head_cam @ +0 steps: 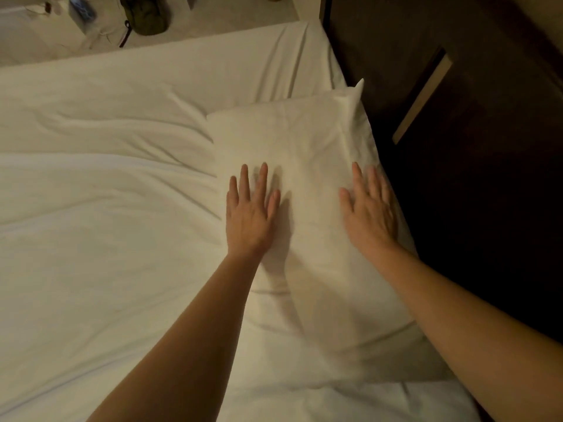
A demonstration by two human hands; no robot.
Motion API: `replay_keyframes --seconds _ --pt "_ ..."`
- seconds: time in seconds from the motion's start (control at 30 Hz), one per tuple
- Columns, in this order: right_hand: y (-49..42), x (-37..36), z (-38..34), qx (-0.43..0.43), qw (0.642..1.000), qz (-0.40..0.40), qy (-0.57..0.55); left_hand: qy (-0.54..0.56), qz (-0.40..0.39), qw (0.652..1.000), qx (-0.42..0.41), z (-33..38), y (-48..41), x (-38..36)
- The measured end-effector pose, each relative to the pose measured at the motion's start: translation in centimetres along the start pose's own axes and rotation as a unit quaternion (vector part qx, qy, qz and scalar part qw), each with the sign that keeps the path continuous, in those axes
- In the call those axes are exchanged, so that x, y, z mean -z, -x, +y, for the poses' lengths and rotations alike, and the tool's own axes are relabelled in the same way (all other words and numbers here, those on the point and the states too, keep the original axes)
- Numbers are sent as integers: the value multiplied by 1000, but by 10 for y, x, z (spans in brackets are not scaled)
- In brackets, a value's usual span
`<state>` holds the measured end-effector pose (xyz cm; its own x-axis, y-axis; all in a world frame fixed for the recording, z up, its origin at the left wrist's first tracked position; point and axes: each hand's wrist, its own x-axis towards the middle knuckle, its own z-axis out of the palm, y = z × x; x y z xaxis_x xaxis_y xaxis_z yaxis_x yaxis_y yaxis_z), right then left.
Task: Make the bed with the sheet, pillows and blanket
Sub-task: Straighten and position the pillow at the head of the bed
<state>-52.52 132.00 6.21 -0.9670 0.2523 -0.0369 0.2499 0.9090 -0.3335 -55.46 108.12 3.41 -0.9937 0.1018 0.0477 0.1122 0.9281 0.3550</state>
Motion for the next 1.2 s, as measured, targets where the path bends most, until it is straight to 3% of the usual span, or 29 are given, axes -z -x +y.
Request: replay_keyframes --seconds 0.23,0.47,0.67,0.77,0.87,1.2 --pt "-50 -32 -4 99 992 -56 47 22 -34 999 15 -4 -29 -13" --pt "-90 -26 52 -12 993 -100 58 44 -35 984 168 -80 -45 -30" --pt "-147 -10 10 -28 1000 -1 -11 28 41 995 90 -48 -114 -6" --pt "-175 -19 -33 63 998 -17 -24 30 31 999 33 -9 -153 -7" --pt "-191 -39 -54 104 992 -67 -9 55 -7 998 43 17 -152 -23" --pt "-176 -57 -2 6 996 -75 41 33 -23 997 64 7 -140 -43"
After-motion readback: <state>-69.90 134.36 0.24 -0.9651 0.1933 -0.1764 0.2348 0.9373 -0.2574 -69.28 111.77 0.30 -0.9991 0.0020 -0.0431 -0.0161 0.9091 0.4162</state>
